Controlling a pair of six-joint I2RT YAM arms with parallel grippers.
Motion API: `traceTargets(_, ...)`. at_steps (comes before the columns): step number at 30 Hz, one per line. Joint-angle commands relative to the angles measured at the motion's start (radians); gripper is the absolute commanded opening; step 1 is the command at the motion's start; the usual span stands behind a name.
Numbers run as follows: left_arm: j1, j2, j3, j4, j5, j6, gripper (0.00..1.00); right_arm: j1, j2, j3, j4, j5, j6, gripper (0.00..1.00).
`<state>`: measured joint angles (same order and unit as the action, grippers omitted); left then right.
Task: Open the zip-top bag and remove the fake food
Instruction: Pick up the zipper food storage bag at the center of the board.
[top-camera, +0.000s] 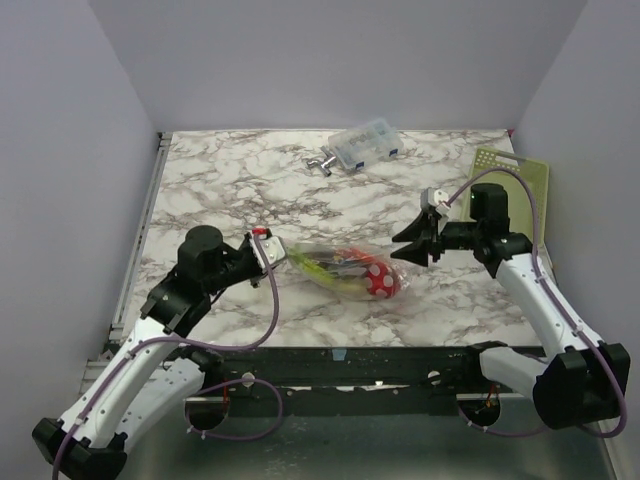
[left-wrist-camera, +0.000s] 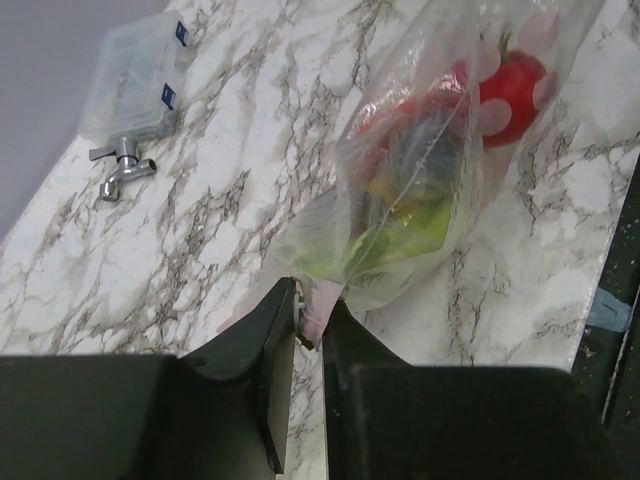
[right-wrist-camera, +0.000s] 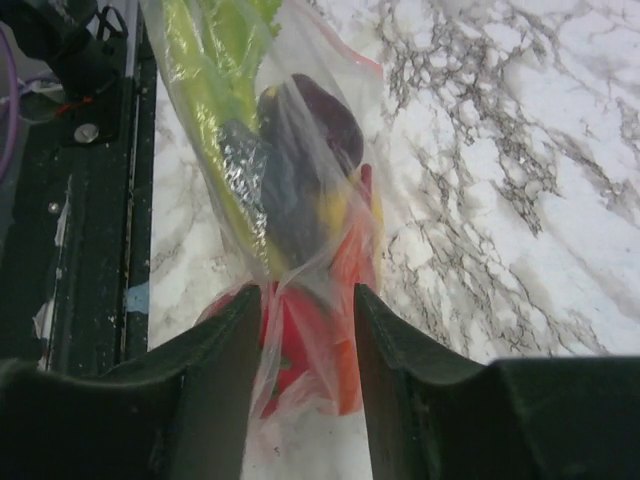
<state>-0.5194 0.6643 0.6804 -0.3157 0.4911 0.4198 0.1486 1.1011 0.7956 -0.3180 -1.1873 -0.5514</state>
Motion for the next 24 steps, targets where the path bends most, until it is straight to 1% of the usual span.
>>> traceTargets(1,-0.004,0.075,0.163,-0.150,0.068,-0.082,0.00,-0.004,0.048,0.166,-0.307,-0.009,-0.200,0.51)
traceTargets(4,-0.011,0.137,0.248,-0.187,0.091,-0.142,0.00,0.001,0.131,0.330,-0.599,-0.044,-0.392,0.69)
traceTargets(5,-0.015,0.152,0.269,-0.194,0.097,-0.162,0.00,0.003,0.164,0.389,-0.711,-0.055,-0.474,0.78)
traceTargets(7,-0.029,0.185,0.311,-0.200,0.102,-0.197,0.00,0.011,0.218,0.483,-0.865,-0.087,-0.561,0.89)
traceTargets(9,-0.052,0.219,0.352,-0.204,0.103,-0.229,0.00,0.030,0.253,0.557,-0.954,-0.126,-0.594,0.95)
traceTargets(10,-0.068,0.237,0.374,-0.207,0.100,-0.244,0.00,0.047,0.263,0.581,-0.962,-0.131,-0.573,0.95)
traceTargets(11,-0.081,0.251,0.392,-0.210,0.092,-0.256,0.00,0.073,0.267,0.602,-0.931,-0.120,-0.515,0.95)
traceTargets(12,-0.100,0.269,0.416,-0.216,0.084,-0.269,0.00,0.115,0.265,0.611,-0.861,-0.096,-0.410,0.95)
traceTargets(14,-0.134,0.301,0.461,-0.229,0.063,-0.292,0.00,0.207,0.240,0.601,-0.692,-0.004,-0.213,0.96)
traceTargets(16,-0.171,0.334,0.508,-0.249,0.026,-0.306,0.00,0.309,0.203,0.560,-0.516,0.124,-0.048,1.00)
traceTargets(17,-0.194,0.353,0.534,-0.261,0.009,-0.310,0.00,0.359,0.192,0.553,-0.464,0.178,-0.013,1.00)
traceTargets(19,-0.225,0.387,0.582,-0.292,-0.030,-0.324,0.00,0.413,0.207,0.575,-0.462,0.207,0.005,1.00)
traceTargets(22,-0.259,0.429,0.640,-0.322,-0.079,-0.339,0.00,0.434,0.257,0.637,-0.501,0.208,0.021,1.00)
traceTargets(24,-0.282,0.452,0.669,-0.336,-0.111,-0.344,0.00,0.460,0.263,0.643,-0.487,0.231,0.037,0.99)
